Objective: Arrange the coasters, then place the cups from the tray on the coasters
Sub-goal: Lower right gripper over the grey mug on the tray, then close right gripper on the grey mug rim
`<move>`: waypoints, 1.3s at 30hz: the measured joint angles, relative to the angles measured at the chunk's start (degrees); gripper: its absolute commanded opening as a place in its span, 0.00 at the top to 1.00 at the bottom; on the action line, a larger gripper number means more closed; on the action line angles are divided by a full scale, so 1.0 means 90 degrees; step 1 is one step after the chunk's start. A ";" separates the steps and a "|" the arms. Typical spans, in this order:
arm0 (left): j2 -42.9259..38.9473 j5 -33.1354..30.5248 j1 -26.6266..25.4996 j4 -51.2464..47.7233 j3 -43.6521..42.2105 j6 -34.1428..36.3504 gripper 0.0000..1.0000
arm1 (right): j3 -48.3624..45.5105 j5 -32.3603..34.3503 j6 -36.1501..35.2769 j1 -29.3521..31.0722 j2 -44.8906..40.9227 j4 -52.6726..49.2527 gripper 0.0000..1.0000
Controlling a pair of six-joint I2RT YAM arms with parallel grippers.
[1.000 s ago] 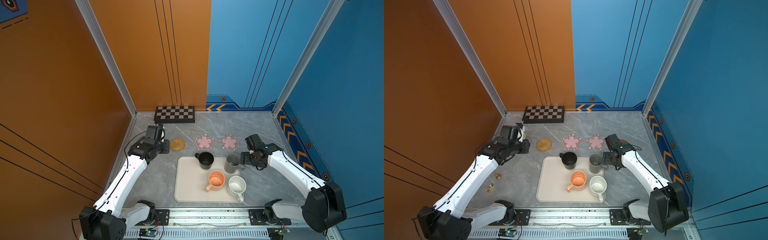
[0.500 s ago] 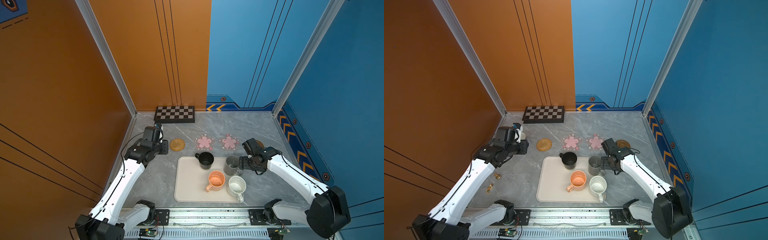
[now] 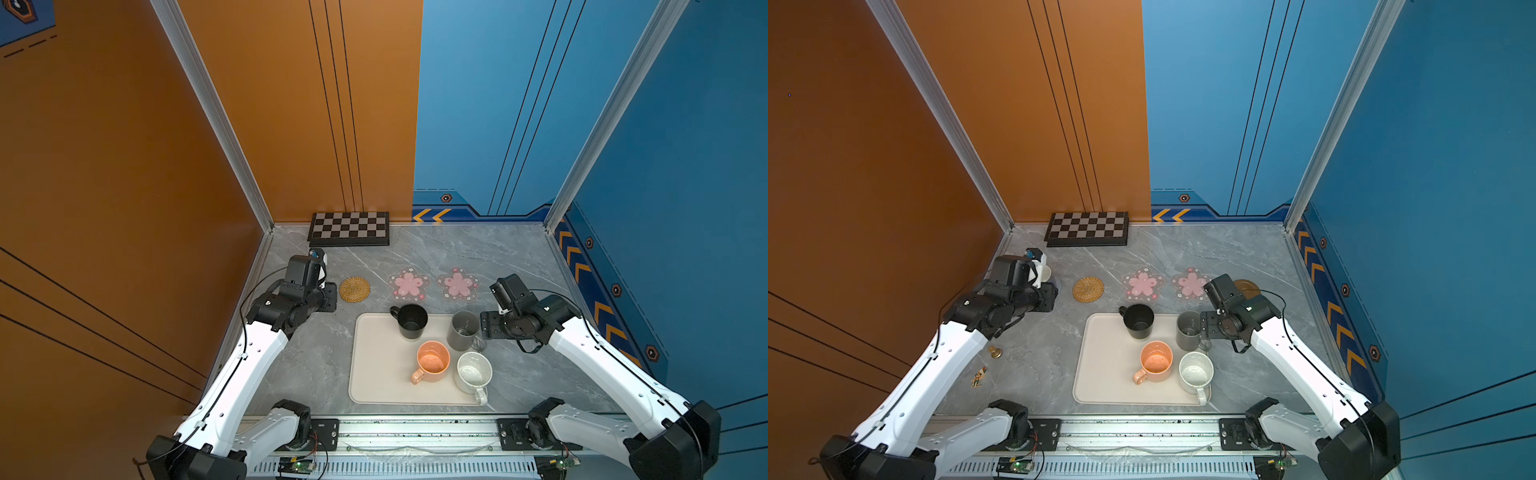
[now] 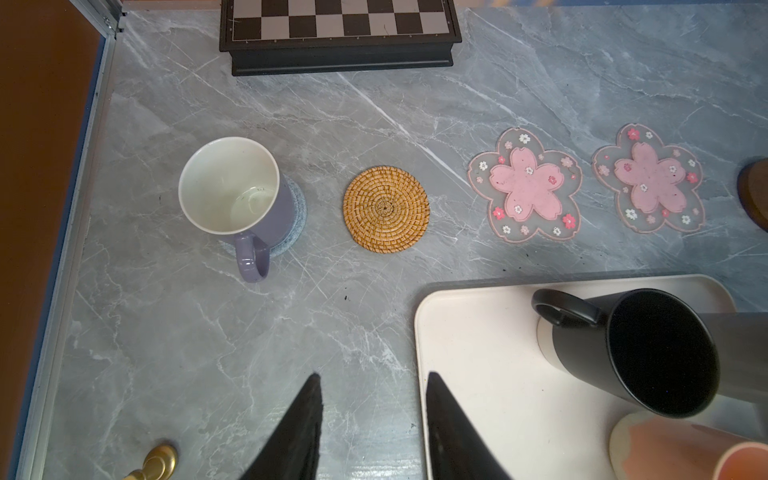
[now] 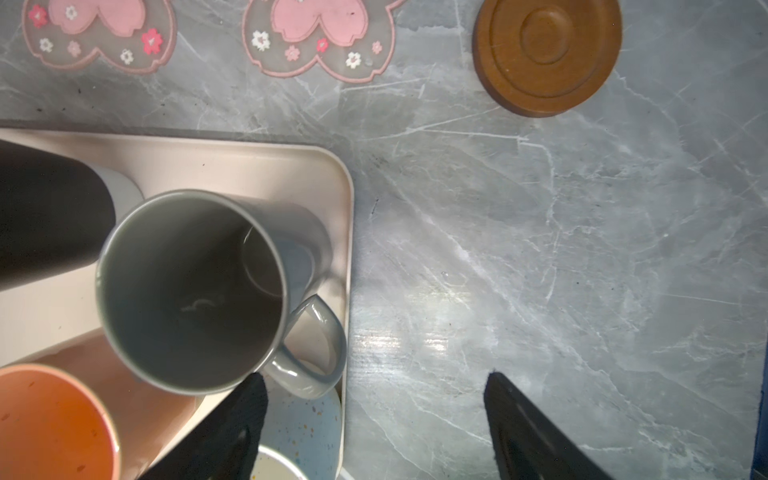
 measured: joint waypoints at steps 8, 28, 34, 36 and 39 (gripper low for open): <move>-0.0039 0.0002 0.0000 -0.0012 0.0000 -0.0002 0.57 | -0.0085 -0.0381 -0.0231 0.0240 -0.0015 -0.0051 0.26; -0.0095 0.0073 0.0000 -0.0044 0.0000 -0.0005 0.56 | -0.0753 -0.0714 -0.0270 0.0495 0.0440 0.0709 0.34; -0.0095 0.0102 0.0000 -0.0044 0.0000 -0.0012 0.56 | -0.0906 -0.0709 -0.0267 0.0578 0.0583 0.1039 0.38; -0.0095 0.0114 0.0000 -0.0044 0.0000 -0.0027 0.56 | -0.0911 -0.0697 -0.0267 0.0619 0.0663 0.1132 0.41; -0.0095 0.0117 0.0000 -0.0044 0.0000 -0.0029 0.56 | -0.0911 -0.0687 -0.0262 0.0702 0.0758 0.1251 0.43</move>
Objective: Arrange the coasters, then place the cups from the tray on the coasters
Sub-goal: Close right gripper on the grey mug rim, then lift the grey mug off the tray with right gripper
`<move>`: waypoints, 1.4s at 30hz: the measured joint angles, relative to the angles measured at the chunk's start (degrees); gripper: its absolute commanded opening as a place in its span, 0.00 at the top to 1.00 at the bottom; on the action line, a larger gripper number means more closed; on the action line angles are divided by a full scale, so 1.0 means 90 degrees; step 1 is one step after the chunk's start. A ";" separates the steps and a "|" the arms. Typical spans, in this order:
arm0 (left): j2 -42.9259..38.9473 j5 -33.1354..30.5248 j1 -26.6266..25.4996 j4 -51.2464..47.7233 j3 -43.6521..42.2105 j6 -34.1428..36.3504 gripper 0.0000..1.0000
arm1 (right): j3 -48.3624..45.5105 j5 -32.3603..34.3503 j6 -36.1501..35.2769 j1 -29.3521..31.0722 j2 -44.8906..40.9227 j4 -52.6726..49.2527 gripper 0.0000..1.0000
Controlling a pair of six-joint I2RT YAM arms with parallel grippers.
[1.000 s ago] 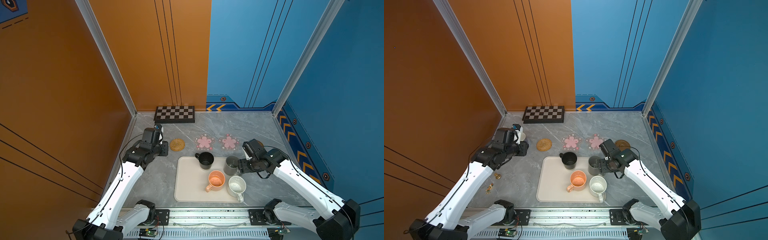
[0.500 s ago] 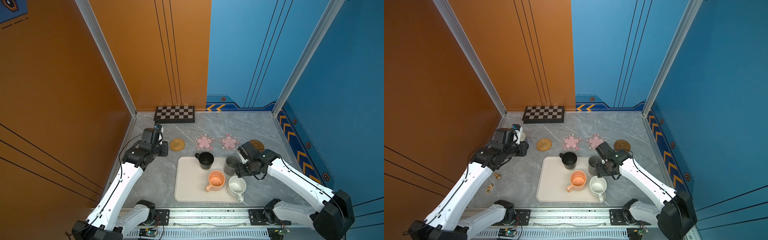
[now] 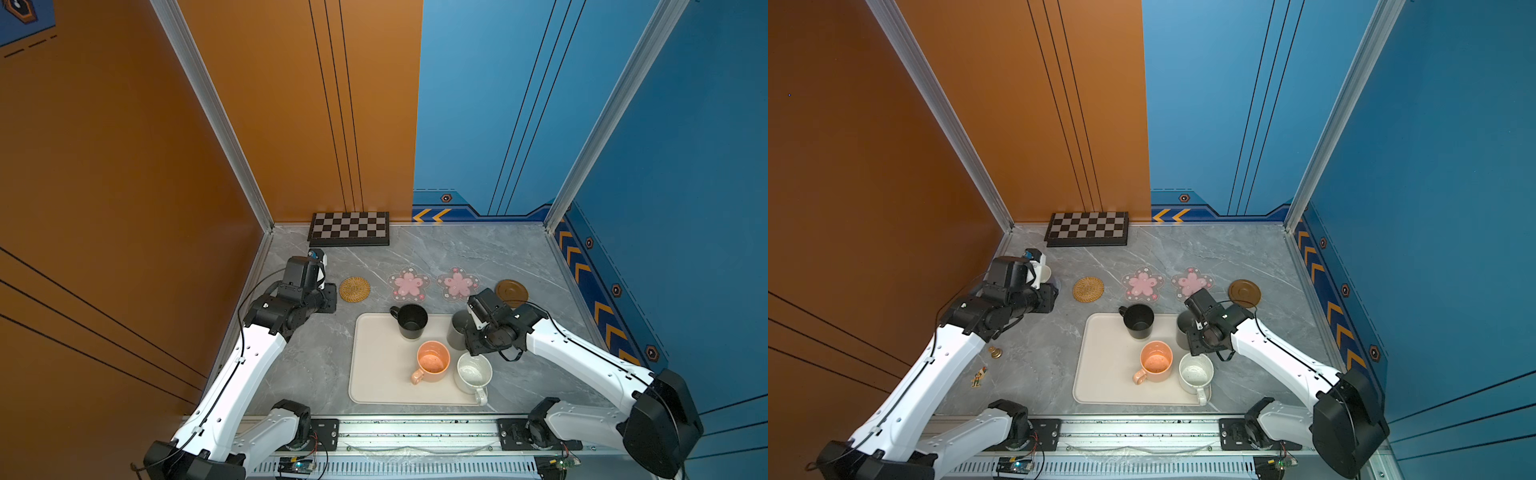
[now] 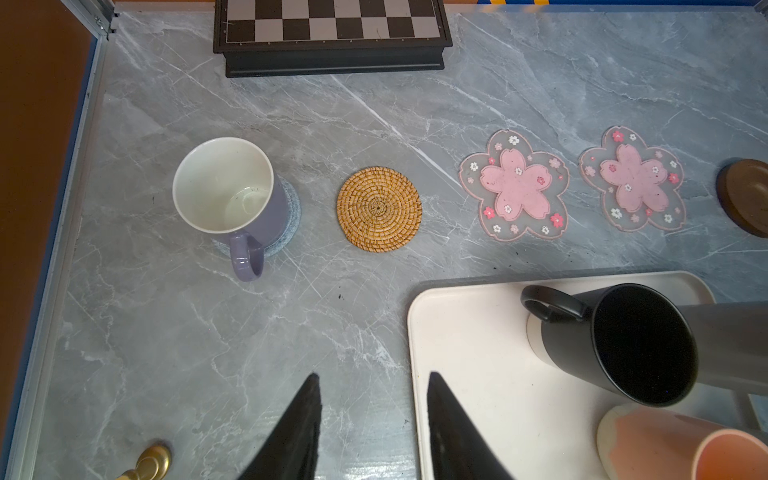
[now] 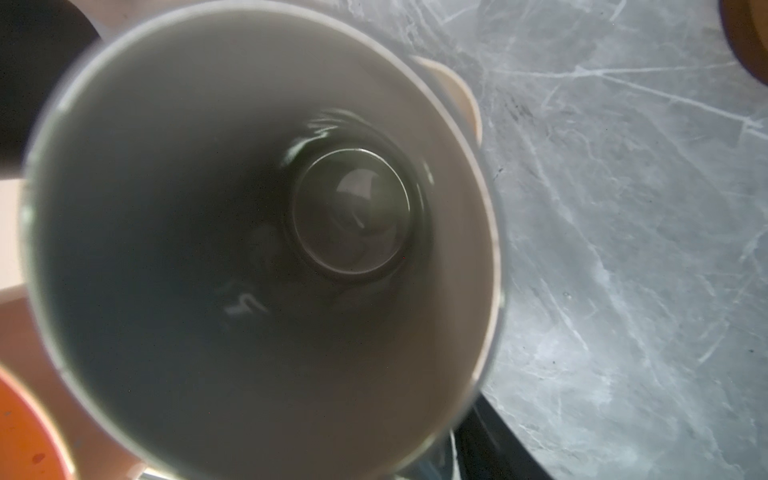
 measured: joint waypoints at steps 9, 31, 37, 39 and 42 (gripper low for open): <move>0.0000 0.0005 0.0000 0.0000 0.0000 -0.0022 0.56 | 0.0000 0.0024 0.0039 0.0138 0.0141 0.0165 0.53; 0.0029 0.0032 -0.0012 -0.0005 -0.0170 -0.0046 0.56 | 0.0034 0.0175 0.0185 0.0262 0.0486 0.0376 0.92; 0.0058 0.0029 -0.0024 -0.0005 -0.0187 -0.0044 0.56 | 0.0036 0.0202 0.0185 0.0291 0.0491 0.0376 1.00; 0.0102 0.0029 -0.0024 -0.0005 -0.0187 -0.0044 0.56 | 0.0078 0.0223 0.0185 0.0294 0.0532 0.0364 1.00; 0.0236 0.0029 -0.0024 -0.0002 -0.0187 -0.0044 0.56 | 0.0202 0.0321 0.0180 0.0299 0.0656 0.0321 1.00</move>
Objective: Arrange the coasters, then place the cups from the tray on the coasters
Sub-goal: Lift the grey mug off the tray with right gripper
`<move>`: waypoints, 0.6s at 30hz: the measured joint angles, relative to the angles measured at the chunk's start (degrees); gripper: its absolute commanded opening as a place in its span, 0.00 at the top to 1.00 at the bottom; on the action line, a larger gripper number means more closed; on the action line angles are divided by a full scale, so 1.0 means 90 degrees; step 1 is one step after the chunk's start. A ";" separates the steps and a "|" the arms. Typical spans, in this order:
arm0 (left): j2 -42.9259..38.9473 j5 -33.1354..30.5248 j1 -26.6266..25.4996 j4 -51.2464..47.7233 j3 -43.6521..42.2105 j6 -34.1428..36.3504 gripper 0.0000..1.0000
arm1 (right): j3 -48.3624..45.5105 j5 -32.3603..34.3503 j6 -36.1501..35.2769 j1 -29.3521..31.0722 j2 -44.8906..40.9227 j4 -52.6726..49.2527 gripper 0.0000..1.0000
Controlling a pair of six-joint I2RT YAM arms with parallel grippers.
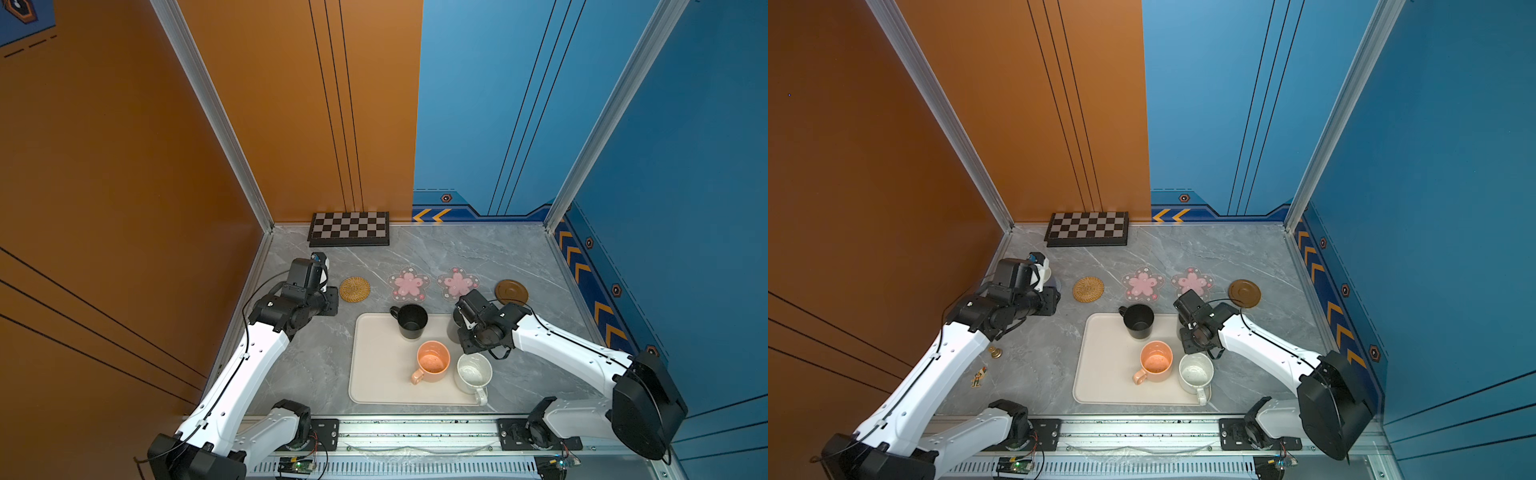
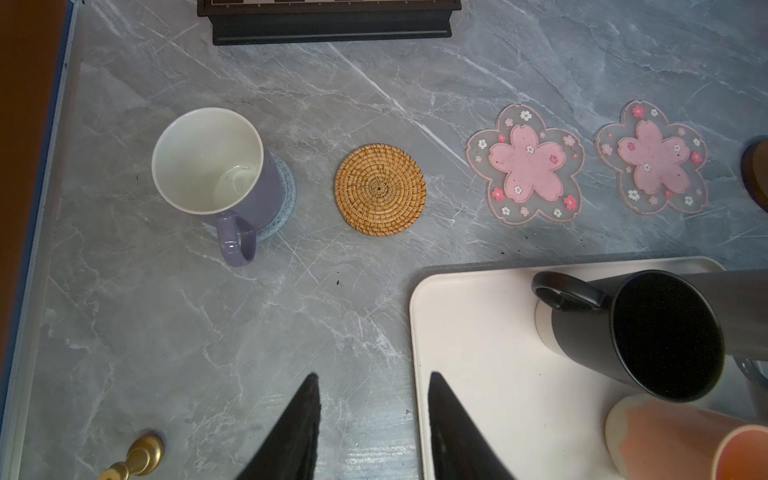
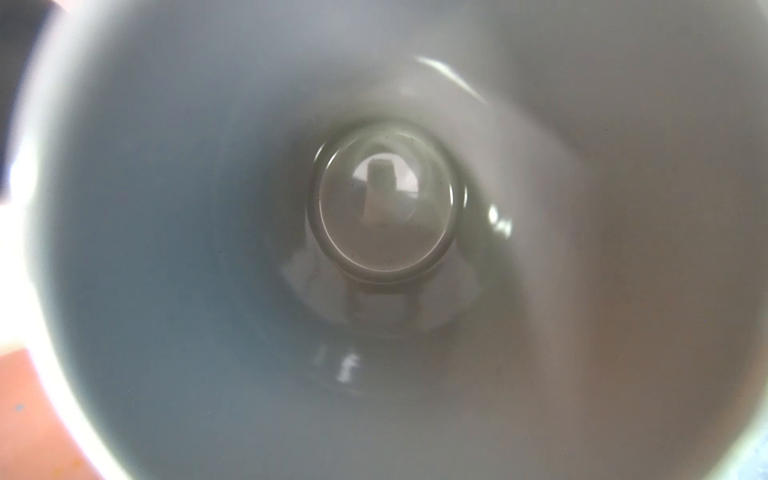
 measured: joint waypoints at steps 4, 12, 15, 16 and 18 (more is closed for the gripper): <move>0.0206 0.0000 -0.0032 0.0002 0.0000 0.0000 0.57 | 0.0163 0.0189 -0.0039 0.0002 0.0121 -0.0039 1.00; 0.0413 0.0000 -0.0070 0.0002 0.0005 -0.0002 0.57 | 0.0631 0.0580 -0.0238 0.0005 0.0158 -0.0114 1.00; 0.0461 0.0000 -0.0070 0.0010 0.0007 -0.0002 0.57 | 0.0726 0.0794 -0.0335 0.0005 0.0155 -0.0119 1.00; 0.0481 0.0000 -0.0075 0.0010 0.0010 -0.0002 0.57 | 0.0755 0.0882 -0.0369 0.0002 0.0155 -0.0126 1.00; 0.0532 0.0000 -0.0083 0.0017 0.0015 -0.0005 0.57 | 0.0801 0.1003 -0.0459 -0.0034 0.0143 -0.0134 1.00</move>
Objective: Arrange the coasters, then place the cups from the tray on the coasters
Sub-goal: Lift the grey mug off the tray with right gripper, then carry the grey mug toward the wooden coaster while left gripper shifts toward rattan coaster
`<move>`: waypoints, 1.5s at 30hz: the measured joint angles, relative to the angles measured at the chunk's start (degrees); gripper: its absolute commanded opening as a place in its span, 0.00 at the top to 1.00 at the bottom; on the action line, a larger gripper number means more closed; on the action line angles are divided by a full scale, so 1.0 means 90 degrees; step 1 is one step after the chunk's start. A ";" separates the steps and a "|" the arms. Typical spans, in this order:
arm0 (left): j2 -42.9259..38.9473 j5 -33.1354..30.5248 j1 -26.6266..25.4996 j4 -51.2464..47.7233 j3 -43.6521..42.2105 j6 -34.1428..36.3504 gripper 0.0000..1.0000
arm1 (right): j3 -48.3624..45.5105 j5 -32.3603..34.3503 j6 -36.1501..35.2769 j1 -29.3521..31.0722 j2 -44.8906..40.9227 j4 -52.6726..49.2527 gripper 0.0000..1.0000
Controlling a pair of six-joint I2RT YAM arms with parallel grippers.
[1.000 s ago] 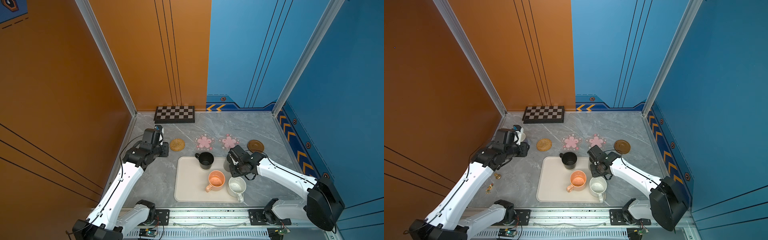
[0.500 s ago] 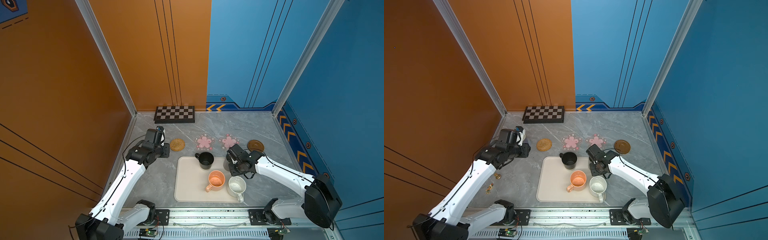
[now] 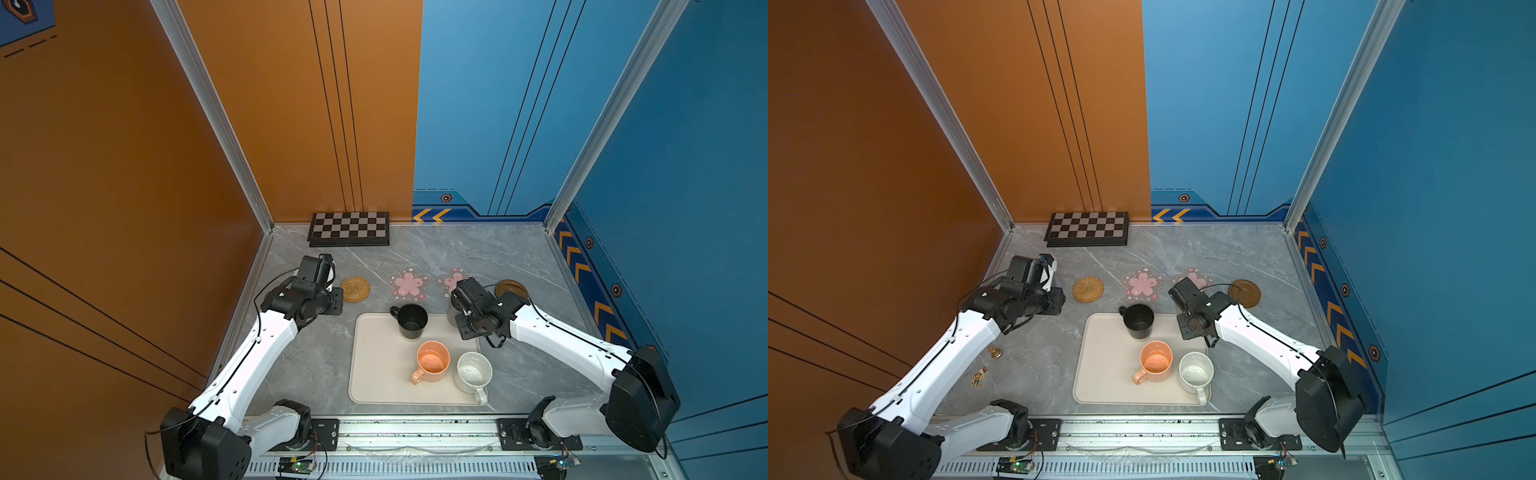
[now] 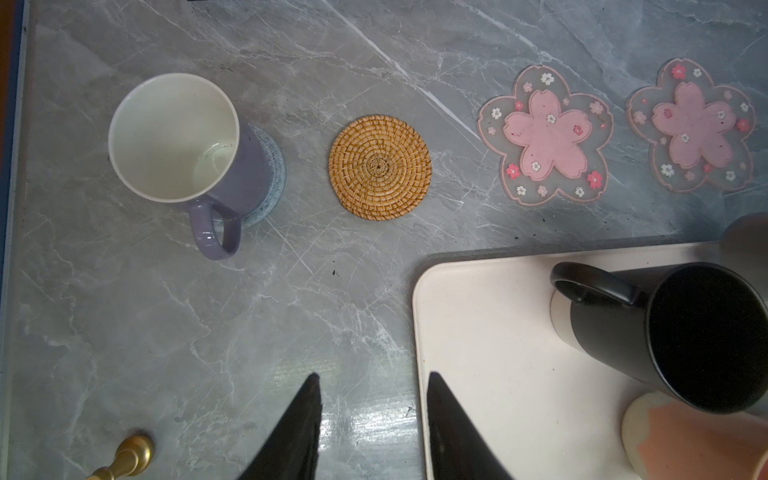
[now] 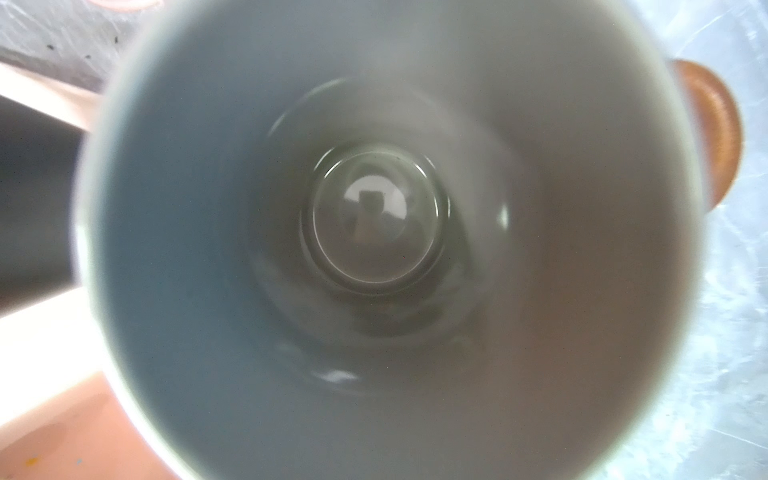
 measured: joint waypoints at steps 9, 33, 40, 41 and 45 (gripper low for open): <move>0.0187 0.0000 -0.0112 0.0044 0.0112 -0.0102 0.57 | 0.0362 0.0211 -0.0359 -0.0583 -0.0041 -0.0041 1.00; 0.0869 -0.0010 -0.0192 0.0197 0.0612 -0.0160 0.58 | 0.0578 -0.0070 -0.0986 -0.2922 -0.0032 -0.0010 1.00; 0.1088 -0.0010 -0.0291 0.0214 0.0799 -0.0160 0.59 | 0.0578 -0.0277 -0.1234 -0.3393 0.0192 0.0148 1.00; 0.1112 -0.0010 -0.0311 0.0226 0.0816 -0.0163 0.59 | 0.0578 -0.0325 -0.1275 -0.3456 0.0226 0.0197 1.00; 0.1263 -0.0010 -0.0355 0.0228 0.0899 -0.0163 0.59 | 0.0573 -0.0517 -0.1360 -0.3718 0.0347 0.0386 1.00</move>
